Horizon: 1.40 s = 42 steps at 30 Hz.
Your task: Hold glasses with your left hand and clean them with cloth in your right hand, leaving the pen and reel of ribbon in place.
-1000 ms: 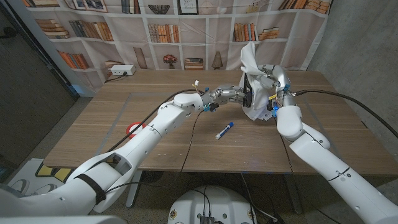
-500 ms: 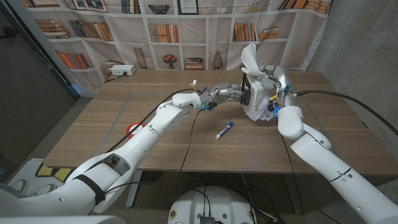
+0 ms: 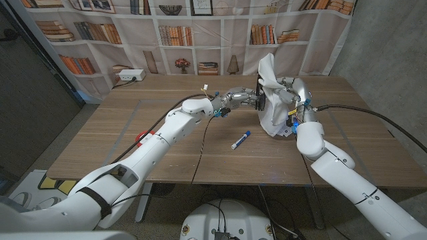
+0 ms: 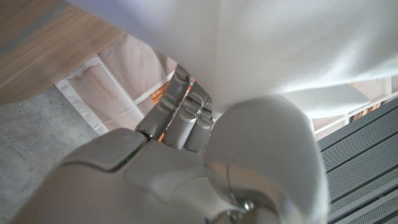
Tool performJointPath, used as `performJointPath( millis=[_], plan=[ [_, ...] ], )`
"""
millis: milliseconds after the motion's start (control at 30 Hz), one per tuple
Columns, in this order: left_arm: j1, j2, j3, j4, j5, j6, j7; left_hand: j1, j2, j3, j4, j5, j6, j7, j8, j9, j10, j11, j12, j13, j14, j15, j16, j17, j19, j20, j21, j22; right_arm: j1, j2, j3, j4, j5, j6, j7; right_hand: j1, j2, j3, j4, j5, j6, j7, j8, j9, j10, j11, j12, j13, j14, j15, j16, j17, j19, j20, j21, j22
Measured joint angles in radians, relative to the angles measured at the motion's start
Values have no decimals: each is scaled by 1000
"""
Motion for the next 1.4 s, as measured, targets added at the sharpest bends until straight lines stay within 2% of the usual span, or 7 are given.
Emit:
performJointPath(
  millis=[300,967,1033,1400],
  plan=[
    [-4,3,6,1,0,0,-14,0,0,0,0,0,0,0,0,0,0,0,0,0,0,0,-3,0,0,0,0,0,-7,8,-2,-12,-9,3,-16,0,0,3,3,0,0,0,0,0,0,0,0,0,0,0,-4,5,0,0,2,0],
    [2,5,21,-2,1,14,-26,0,0,4,-4,0,0,0,1,0,1,-1,0,0,0,0,1,0,0,0,0,0,54,25,-21,-5,-24,4,-13,-8,3,3,3,0,0,0,-7,0,0,0,0,-1,0,0,-4,5,0,0,2,-5],
    [20,18,17,-32,1,16,-22,0,0,4,-4,0,2,2,1,0,2,-2,0,0,0,0,0,0,0,0,0,0,55,25,-20,-4,-24,5,-11,-8,3,3,3,0,0,0,-7,0,0,0,0,-1,0,0,-4,5,0,0,2,-6],
    [38,35,3,-66,-7,16,-2,0,0,7,-1,0,3,3,1,0,2,-2,0,1,0,0,0,0,-6,-2,8,0,40,25,-16,-10,-19,4,-11,-8,3,3,3,0,0,0,-7,-1,0,0,-8,3,0,0,-8,5,0,0,7,-9]
  ],
)
